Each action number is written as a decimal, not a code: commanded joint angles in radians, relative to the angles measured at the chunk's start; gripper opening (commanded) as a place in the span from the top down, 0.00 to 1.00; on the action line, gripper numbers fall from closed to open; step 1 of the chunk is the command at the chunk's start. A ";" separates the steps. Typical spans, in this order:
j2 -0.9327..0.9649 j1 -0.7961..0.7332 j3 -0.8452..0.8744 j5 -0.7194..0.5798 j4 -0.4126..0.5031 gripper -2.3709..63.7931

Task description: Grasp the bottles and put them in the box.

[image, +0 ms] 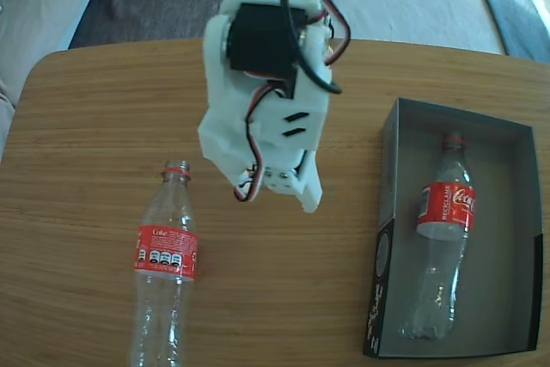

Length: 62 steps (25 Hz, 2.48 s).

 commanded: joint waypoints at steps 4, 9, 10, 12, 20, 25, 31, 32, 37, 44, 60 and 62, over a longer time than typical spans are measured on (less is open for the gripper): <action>0.035 0.144 -0.035 -0.176 0.032 0.45; 0.035 0.273 0.020 -0.356 0.020 0.45; 0.035 0.288 0.023 -0.359 0.018 0.44; 0.035 0.324 0.023 -0.370 0.018 0.44; 0.035 0.440 0.166 -0.391 -0.140 0.39; 0.035 0.480 0.298 -0.552 -0.318 0.37; 0.034 0.534 0.310 -0.710 -0.356 0.38; 0.034 0.543 0.310 -0.738 -0.356 0.38; 0.020 0.561 0.310 -0.788 -0.356 0.38; 0.023 0.549 0.359 -0.778 -0.357 0.38; 0.015 0.517 0.489 -0.788 -0.572 0.38; 0.014 0.528 0.509 -0.788 -0.600 0.38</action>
